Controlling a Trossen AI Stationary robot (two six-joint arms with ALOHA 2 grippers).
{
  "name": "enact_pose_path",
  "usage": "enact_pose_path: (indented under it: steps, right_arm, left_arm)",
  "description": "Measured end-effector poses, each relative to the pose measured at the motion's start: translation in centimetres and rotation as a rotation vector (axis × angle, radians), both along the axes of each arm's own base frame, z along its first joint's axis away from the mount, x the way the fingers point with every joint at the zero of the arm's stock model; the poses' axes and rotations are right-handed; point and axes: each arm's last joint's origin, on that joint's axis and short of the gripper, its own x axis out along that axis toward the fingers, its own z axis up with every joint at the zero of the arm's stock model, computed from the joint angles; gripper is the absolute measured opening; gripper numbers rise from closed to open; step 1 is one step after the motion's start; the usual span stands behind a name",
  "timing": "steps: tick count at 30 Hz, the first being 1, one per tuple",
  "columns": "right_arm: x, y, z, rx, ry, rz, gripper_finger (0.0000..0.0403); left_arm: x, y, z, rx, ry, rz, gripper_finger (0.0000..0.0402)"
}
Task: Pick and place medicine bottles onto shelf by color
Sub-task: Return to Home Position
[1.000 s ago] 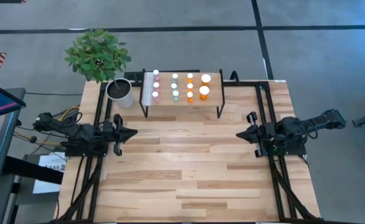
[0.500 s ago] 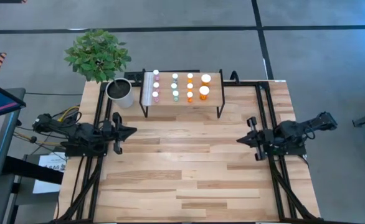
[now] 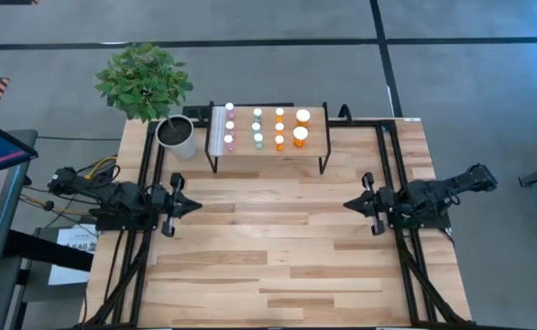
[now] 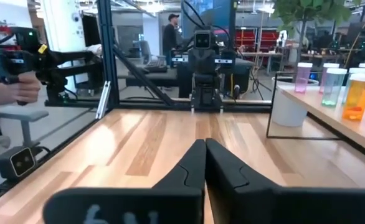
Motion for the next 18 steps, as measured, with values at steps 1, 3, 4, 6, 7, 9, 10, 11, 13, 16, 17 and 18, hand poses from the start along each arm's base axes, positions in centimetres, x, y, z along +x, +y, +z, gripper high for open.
enact_pose_path:
  steps: [1,3,4,6,7,9,10,11,13,16,17,18]
  right_arm:
    - [0.01,0.00,-0.02,0.000,0.002,0.000,0.0036]
    - [0.02,0.00,-0.05,-0.001,0.006,0.000,0.0044]
    - [0.02,0.00,-0.05,-0.001,0.006,-0.001,0.0046]
    - [0.02,0.00,-0.08,-0.002,0.008,-0.002,0.0048]
    - [0.02,0.00,-0.09,-0.002,0.008,-0.002,0.0049]
    - [0.02,0.00,-0.09,-0.002,0.009,-0.003,0.0050]
    - [0.02,0.00,-0.11,-0.003,0.010,-0.003,0.0050]
    - [0.02,0.00,-0.12,-0.003,0.011,-0.003,0.0050]
    - [0.02,0.00,-0.12,-0.003,0.011,-0.003,0.0050]
    - [0.02,0.00,-0.13,-0.003,0.012,-0.004,0.0051]
    - [0.02,0.00,-0.13,-0.003,0.012,-0.004,0.0051]
    - [0.02,0.00,-0.13,-0.003,0.012,-0.004,0.0051]
  left_arm:
    - [0.01,-0.01,-0.12,0.007,0.012,-0.001,0.0000]
    - [0.02,-0.01,-0.29,0.015,0.029,-0.001,0.0000]
    - [0.02,-0.02,-0.30,0.020,0.028,-0.005,0.0000]
    - [0.02,-0.02,-0.29,0.022,0.027,-0.005,0.0000]
    - [0.02,-0.02,-0.29,0.022,0.027,-0.004,0.0000]
    - [0.02,-0.02,-0.29,0.021,0.027,-0.004,0.0000]
    - [0.02,-0.02,-0.29,0.019,0.028,-0.003,0.0000]
    - [0.02,0.00,-0.29,0.015,0.028,0.003,0.0000]
    - [0.02,0.01,-0.29,0.013,0.027,0.006,0.0000]
    - [0.04,0.01,-0.30,0.029,0.029,0.007,0.0000]
    - [0.04,0.00,-0.31,0.040,0.028,0.008,0.0000]
    - [0.04,0.00,-0.32,0.048,0.028,0.008,0.0000]
